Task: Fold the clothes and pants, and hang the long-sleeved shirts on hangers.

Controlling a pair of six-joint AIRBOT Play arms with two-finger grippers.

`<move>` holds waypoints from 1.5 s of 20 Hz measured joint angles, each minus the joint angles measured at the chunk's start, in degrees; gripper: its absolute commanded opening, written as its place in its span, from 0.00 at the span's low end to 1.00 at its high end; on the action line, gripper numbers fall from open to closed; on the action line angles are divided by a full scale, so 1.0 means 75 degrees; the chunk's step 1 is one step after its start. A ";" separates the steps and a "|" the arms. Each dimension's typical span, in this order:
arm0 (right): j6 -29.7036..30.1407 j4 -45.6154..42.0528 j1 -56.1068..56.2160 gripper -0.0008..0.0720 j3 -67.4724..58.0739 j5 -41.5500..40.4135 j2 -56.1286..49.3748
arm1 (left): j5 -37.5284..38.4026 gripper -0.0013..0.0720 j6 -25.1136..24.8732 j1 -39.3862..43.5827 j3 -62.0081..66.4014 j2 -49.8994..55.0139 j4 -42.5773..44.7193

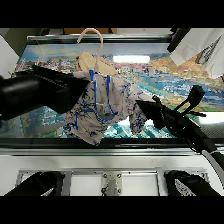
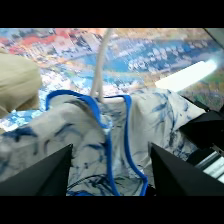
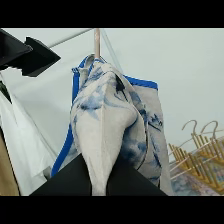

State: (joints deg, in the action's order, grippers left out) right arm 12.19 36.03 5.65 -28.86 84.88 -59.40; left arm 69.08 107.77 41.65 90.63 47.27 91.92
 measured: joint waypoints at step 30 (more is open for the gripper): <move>-0.2261 -0.1670 -0.6129 0.02 -0.2757 -0.2553 0.2189 | -0.0391 0.04 -0.0248 -0.1938 -0.1947 -0.0600 -0.0361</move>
State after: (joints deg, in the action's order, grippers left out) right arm -4.78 23.51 -40.32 -49.54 65.73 -42.98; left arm 66.15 105.91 27.11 76.03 42.76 89.21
